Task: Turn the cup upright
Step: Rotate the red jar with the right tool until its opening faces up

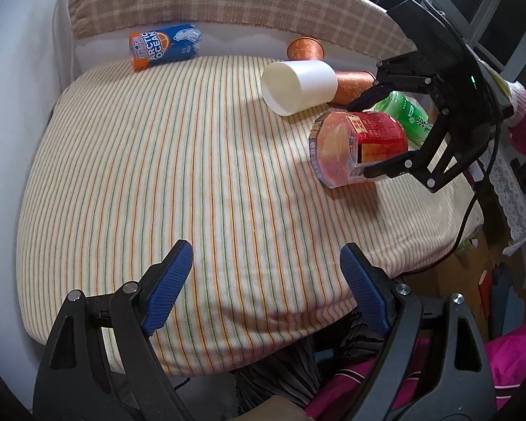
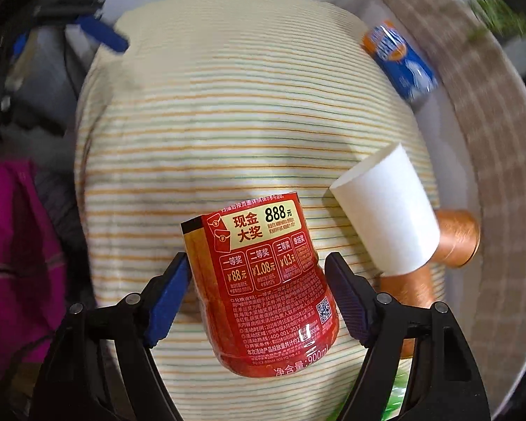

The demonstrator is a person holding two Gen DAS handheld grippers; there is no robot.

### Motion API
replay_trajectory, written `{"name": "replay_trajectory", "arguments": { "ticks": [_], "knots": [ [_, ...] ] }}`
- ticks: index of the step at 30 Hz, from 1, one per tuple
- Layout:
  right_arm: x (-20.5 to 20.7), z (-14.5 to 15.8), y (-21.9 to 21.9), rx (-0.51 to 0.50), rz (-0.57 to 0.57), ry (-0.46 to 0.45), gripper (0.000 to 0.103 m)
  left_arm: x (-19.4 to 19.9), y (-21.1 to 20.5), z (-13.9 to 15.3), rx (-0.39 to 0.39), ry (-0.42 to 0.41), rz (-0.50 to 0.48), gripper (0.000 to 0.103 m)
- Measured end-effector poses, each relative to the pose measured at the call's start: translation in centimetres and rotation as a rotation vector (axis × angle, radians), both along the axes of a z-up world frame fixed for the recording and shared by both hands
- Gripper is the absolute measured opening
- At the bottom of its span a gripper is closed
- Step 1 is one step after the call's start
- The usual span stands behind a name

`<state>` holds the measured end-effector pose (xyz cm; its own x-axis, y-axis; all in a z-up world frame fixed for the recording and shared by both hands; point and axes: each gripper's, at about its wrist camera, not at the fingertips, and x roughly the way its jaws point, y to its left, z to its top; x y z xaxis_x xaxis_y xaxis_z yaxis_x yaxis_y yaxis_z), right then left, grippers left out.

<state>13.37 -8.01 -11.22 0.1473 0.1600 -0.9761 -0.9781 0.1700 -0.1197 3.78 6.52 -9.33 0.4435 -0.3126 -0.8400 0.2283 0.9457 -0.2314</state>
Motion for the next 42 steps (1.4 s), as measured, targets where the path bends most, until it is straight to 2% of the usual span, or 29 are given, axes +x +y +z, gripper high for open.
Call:
{"name": "replay_trajectory", "arguments": {
  "ticks": [9,16,23,28,32,38,42],
  "knots": [
    [1.5,0.6,-2.3,0.186,-0.284,0.096,0.077,-0.1,-0.1,0.1,-0.012,-0.015,-0.006,0.088],
    [3.0,0.6,-6.2,0.387,-0.594,0.147,0.077,0.0,-0.8,0.0,-0.022,-0.033,-0.019,0.088],
    [2.1,0.2,-9.8,0.636,-0.822,0.14,0.077,0.1,-2.0,0.0,-0.033,-0.04,-0.049,0.088],
    [1.1,0.1,-11.1,0.767,-0.962,0.113,0.077,-0.2,-2.6,0.3,-0.011,-0.065,-0.047,0.088],
    [0.1,0.5,-11.1,0.784,-0.996,0.015,0.077,-0.6,-3.0,0.9,0.018,-0.104,-0.034,0.088],
    [-0.6,0.5,-11.3,0.776,-1.046,-0.047,0.077,-0.6,-3.5,1.4,0.044,-0.153,-0.017,0.088],
    [-1.3,0.2,-12.3,0.785,-1.078,-0.046,0.077,-0.6,-3.7,1.7,0.038,-0.169,-0.019,0.088]
  ]
}}
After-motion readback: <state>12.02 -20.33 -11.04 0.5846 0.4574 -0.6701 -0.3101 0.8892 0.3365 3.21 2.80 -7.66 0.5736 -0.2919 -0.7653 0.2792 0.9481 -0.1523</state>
